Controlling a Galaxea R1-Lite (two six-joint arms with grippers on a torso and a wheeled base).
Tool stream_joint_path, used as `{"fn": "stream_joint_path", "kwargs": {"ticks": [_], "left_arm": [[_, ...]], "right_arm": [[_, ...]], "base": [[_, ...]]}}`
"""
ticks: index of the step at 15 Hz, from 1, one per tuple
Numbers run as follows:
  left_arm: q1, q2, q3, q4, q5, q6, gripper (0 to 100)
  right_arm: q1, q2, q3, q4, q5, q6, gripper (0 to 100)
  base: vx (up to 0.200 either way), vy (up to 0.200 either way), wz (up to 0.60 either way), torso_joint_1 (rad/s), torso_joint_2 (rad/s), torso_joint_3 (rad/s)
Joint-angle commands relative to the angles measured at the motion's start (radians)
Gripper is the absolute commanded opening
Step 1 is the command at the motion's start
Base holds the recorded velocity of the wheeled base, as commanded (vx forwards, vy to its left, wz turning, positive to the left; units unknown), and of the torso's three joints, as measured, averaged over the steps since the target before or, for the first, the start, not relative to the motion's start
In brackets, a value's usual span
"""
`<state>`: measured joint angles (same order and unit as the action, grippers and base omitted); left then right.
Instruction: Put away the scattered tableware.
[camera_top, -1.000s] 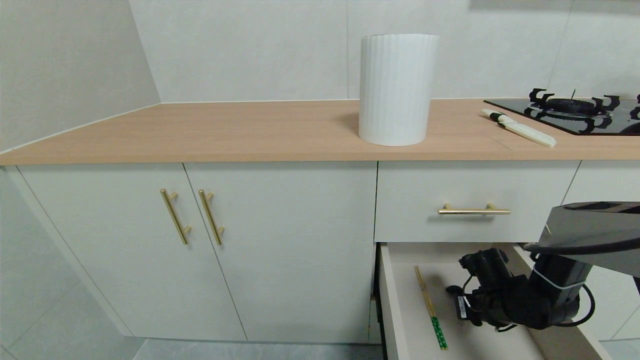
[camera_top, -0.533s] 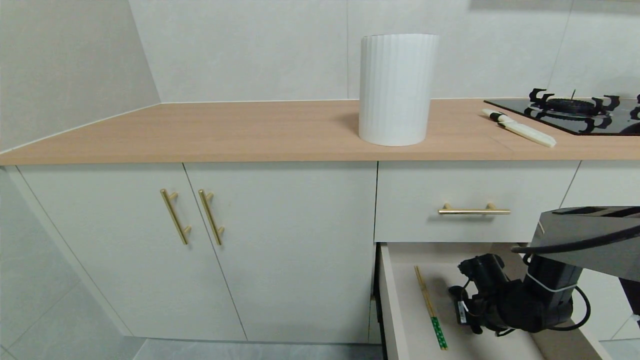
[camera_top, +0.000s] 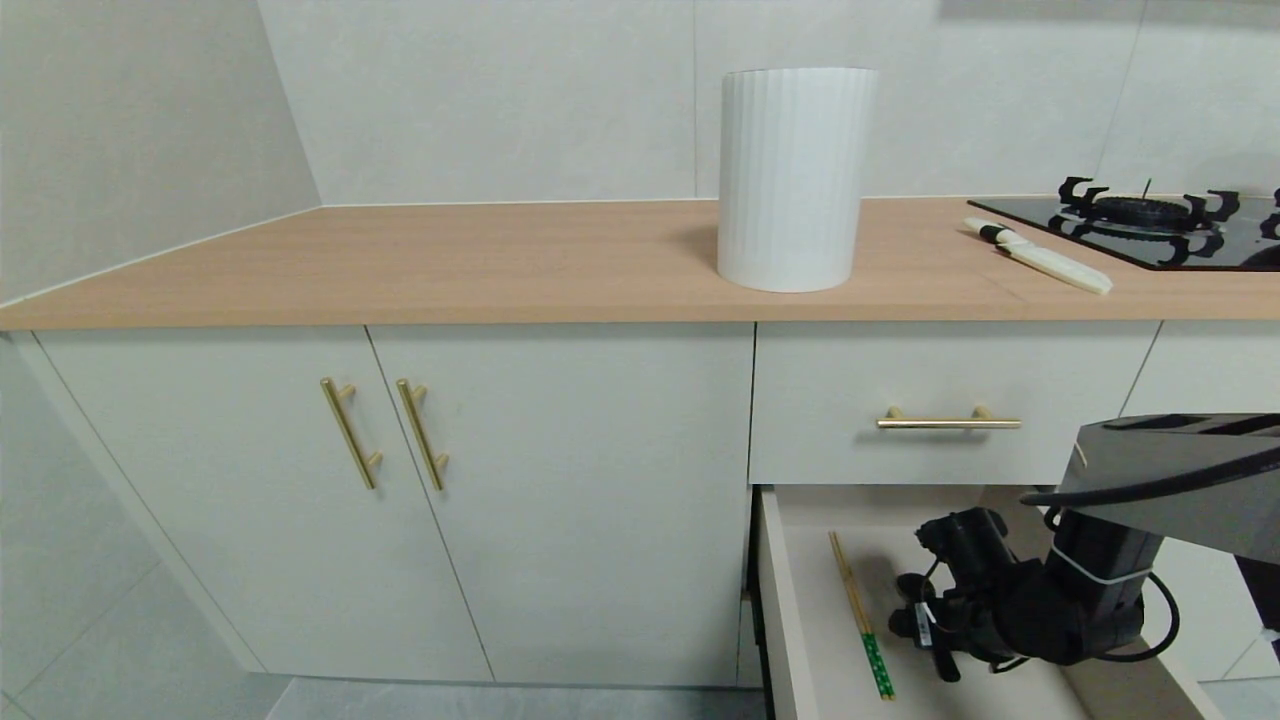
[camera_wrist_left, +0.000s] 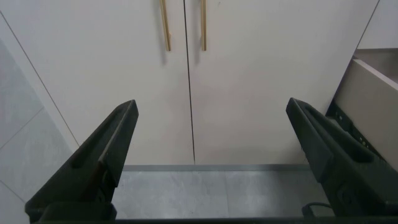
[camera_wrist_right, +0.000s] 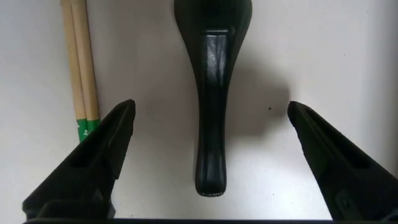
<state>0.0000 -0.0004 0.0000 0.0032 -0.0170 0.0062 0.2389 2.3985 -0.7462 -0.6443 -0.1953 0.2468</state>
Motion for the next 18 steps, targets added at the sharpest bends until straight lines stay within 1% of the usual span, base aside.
{"fn": "stream_joint_path", "kwargs": {"ticks": [1,2,4,6,8,9,13,16,18], "left_arm": [[0.000,0.000,0.000,0.000,0.000,0.001,100],[0.000,0.000,0.000,0.000,0.000,0.003,100],[0.000,0.000,0.000,0.000,0.000,0.003,100],[0.000,0.000,0.000,0.000,0.000,0.000,100],[0.000,0.000,0.000,0.000,0.000,0.005,100],[0.000,0.000,0.000,0.000,0.000,0.001,100],[0.000,0.000,0.000,0.000,0.000,0.001,100],[0.000,0.000,0.000,0.000,0.000,0.001,100],[0.000,0.000,0.000,0.000,0.000,0.001,100]], "right_arm": [[0.000,-0.038,0.014,0.002,-0.001,0.002,100],[0.000,-0.064,0.024,0.006,0.001,0.002,100],[0.000,-0.239,0.073,0.032,0.004,-0.001,100],[0.013,-0.378,0.067,0.167,0.010,0.000,100],[0.036,-0.453,0.062,0.232,0.010,0.002,100],[0.059,-0.549,0.064,0.287,0.010,0.002,100],[0.123,-0.743,0.033,0.483,0.010,0.002,100],[0.145,-0.823,0.005,0.592,0.010,0.002,100],[0.146,-0.835,-0.002,0.627,0.011,0.000,100]], "base": [[0.000,0.000,0.00,0.000,0.00,0.000],[0.000,0.000,0.00,0.000,0.00,0.000],[0.000,0.000,0.00,0.000,0.00,0.000],[0.000,0.000,0.00,0.000,0.00,0.000],[0.000,0.000,0.00,0.000,0.00,0.000],[0.000,0.000,0.00,0.000,0.00,0.000],[0.000,0.000,0.00,0.000,0.00,0.000],[-0.200,0.000,0.00,0.005,0.00,0.002],[-0.200,0.000,0.00,-0.002,0.00,0.005]]}}
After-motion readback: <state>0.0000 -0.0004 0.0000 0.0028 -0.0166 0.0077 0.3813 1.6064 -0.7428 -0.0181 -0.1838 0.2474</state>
